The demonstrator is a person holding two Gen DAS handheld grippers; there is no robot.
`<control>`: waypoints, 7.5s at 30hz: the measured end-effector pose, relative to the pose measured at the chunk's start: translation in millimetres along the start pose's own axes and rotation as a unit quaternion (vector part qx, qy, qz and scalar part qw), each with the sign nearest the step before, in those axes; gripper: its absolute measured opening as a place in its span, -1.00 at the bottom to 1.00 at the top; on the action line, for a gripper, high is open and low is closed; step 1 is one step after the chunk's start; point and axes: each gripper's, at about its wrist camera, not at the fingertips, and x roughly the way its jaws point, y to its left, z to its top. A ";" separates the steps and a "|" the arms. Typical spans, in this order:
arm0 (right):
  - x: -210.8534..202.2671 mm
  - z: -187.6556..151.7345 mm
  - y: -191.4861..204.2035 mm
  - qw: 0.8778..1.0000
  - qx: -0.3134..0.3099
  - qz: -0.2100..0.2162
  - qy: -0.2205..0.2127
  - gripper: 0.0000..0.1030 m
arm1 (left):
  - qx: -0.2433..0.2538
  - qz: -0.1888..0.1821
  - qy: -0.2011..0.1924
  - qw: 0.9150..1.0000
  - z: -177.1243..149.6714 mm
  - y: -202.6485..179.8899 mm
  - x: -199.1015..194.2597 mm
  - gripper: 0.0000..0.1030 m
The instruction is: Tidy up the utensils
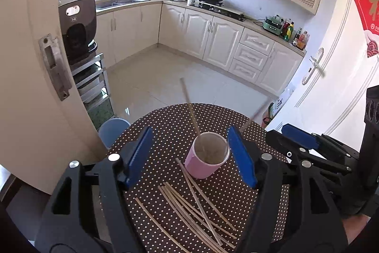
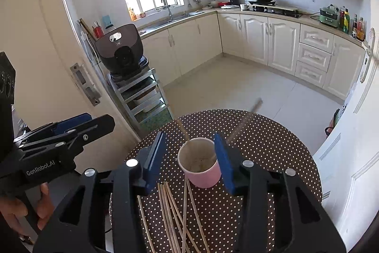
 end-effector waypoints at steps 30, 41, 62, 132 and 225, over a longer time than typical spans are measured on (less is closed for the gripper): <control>108.7 -106.3 -17.3 0.976 -0.041 0.004 0.213 -0.17 | -0.194 0.033 0.274 0.942 -150.1 119.2 112.1 0.15; 164.0 -116.3 -10.1 0.958 -0.101 0.019 0.268 -0.24 | -0.204 0.059 0.319 0.924 -169.4 116.3 151.0 -0.30; 230.8 -121.6 28.4 0.947 -0.163 0.007 0.277 -0.61 | -0.203 0.081 0.318 0.922 -162.0 134.3 151.4 -0.69; 199.4 -115.4 -26.0 0.937 -0.070 0.022 0.341 -0.81 | -0.169 0.106 0.346 0.917 -145.2 103.6 180.2 -0.32; 41.5 31.3 -26.7 0.998 -0.045 0.030 0.037 -0.87 | -0.045 -0.040 0.116 0.991 10.1 6.1 78.8 -0.86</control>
